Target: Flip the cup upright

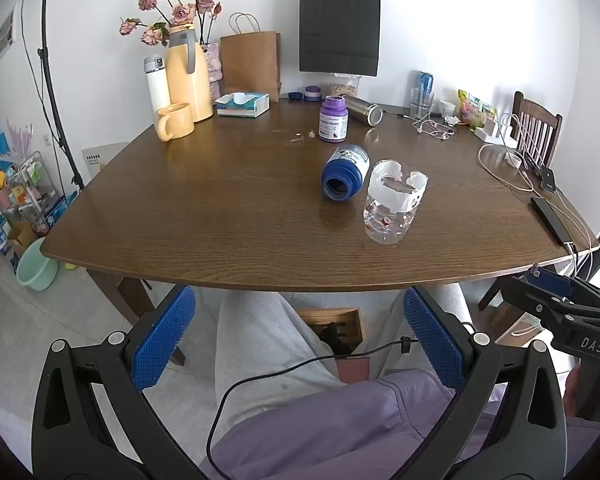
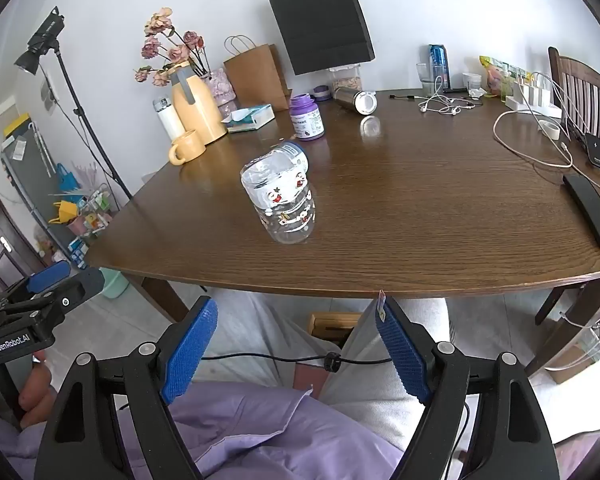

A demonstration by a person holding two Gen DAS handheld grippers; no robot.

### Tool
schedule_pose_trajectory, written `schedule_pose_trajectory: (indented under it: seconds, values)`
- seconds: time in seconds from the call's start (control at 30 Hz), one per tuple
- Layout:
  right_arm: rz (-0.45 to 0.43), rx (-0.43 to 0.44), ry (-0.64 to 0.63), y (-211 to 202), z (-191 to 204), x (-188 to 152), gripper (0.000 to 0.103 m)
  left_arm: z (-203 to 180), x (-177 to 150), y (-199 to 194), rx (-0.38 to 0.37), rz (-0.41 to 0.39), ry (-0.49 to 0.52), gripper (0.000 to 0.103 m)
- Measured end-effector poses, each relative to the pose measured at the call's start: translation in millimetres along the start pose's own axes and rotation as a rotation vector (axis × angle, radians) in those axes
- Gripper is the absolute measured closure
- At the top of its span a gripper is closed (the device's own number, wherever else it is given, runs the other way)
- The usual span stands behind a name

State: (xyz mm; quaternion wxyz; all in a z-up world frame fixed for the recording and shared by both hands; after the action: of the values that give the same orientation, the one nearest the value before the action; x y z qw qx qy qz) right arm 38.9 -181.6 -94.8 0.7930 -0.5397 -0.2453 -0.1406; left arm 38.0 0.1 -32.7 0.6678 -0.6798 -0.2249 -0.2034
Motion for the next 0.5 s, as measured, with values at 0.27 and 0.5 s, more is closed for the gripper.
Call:
schedule_pose_trajectory:
  seconds: [0.27, 0.5]
  values:
    - [-0.003, 0.003, -0.001, 0.4, -2.8, 0.2, 0.018, -0.1, -0.2, -0.1, 0.000, 0.001, 0.000, 0.000]
    - [-0.005, -0.005, -0.004, 0.4, 0.8, -0.2, 0.018, -0.1, -0.2, -0.1, 0.000, 0.002, -0.001, 0.000]
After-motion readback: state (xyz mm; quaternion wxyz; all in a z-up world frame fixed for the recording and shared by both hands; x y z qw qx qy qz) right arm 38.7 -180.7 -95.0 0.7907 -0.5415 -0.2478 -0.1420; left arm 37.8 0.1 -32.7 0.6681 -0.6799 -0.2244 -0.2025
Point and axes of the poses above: each gripper's, at about its wrist camera, not at the fingertips, and y roughly the way its jaws point, z to its left, x to its top, the point moved 5 cm from there along y, roughly the way its jaws point, and after that the axes turned 14 degrees about z, right-handed, at the moved point
